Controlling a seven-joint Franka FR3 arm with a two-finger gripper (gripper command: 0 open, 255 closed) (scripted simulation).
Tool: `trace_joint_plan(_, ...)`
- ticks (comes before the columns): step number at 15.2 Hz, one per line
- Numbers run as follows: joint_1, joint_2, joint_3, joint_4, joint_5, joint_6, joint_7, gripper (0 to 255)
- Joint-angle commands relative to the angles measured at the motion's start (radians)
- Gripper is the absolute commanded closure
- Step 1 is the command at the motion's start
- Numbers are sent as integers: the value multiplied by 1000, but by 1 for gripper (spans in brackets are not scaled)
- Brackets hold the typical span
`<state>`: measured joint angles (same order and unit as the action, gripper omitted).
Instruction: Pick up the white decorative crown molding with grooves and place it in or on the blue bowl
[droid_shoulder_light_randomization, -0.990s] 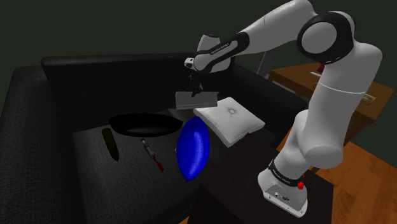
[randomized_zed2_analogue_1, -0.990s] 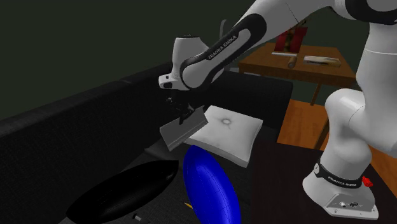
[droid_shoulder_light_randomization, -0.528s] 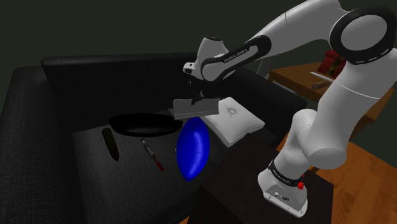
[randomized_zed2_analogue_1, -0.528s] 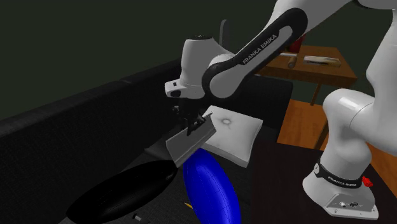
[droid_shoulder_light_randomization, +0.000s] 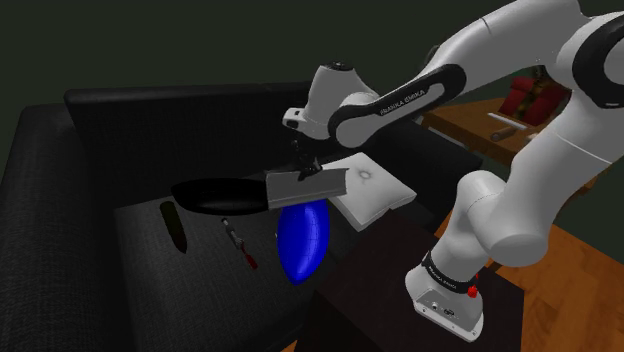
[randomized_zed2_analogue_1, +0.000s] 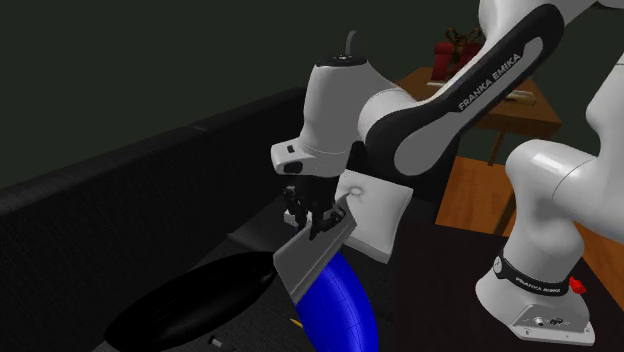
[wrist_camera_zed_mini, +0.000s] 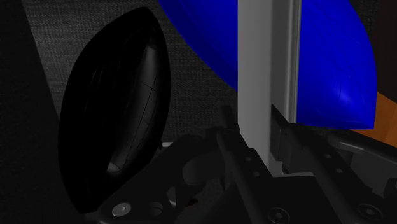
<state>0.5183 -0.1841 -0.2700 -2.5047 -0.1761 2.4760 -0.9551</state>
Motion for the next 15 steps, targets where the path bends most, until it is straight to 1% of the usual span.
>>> trace_joint_plan(1,15,-36,35,-26,-14,-14,63,255)
trace_joint_plan(3,30,-62,68,-46,-20,-25,115,255)
trace_joint_plan(15,27,73,59,-101,-26,164,128,255)
